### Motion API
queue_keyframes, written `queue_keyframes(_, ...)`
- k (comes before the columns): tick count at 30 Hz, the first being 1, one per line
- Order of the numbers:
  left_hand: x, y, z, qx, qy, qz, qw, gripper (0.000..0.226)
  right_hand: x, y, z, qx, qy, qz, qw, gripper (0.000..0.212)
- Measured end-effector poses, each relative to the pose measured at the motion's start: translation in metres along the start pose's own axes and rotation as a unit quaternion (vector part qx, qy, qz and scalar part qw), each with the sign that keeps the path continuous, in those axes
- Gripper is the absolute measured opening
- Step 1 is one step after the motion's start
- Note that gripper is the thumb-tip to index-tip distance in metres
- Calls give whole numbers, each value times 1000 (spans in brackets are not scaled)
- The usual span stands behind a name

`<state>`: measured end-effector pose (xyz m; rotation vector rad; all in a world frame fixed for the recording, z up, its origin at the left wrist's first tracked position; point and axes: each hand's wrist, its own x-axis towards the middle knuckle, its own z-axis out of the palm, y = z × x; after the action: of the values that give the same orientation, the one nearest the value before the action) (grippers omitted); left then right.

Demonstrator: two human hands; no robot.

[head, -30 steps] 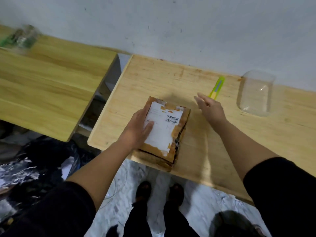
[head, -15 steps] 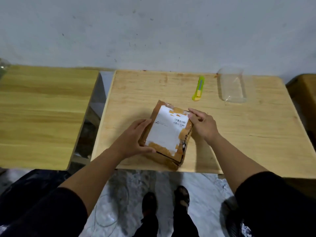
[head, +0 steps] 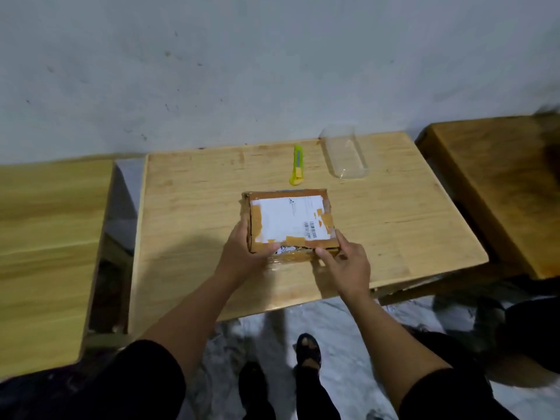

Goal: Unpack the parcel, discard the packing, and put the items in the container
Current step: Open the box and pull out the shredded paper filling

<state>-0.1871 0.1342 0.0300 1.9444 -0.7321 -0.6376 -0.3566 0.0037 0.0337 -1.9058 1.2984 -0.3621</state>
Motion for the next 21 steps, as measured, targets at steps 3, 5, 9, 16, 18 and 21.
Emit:
queue_keyframes(3, -1, 0, -2, -20, -13, 0, 1000, 88, 5, -6, -4, 3, 14, -8, 1000, 55)
queue_keyframes(5, 2, -3, -2, -8, -14, 2, 1000, 88, 8, -15, -7, 13, 34, -28, 999, 52)
queue_keyframes(9, 5, -4, -1, 47, 10, 17, 999, 86, 19, -43, -15, 90, 71, -67, 991, 43)
queue_keyframes(16, 4, -2, 0, 77, 32, 19, 996, 90, 77, -79, -22, 83, -36, -128, 988, 52)
queue_keyframes(18, 4, -2, 0, 77, 37, 9, 996, 81, 93, -77, -20, 4, -84, -156, 984, 54)
queue_keyframes(21, 7, -4, -1, 89, 24, -15, 996, 94, 116, -69, -15, -105, -159, -176, 966, 57)
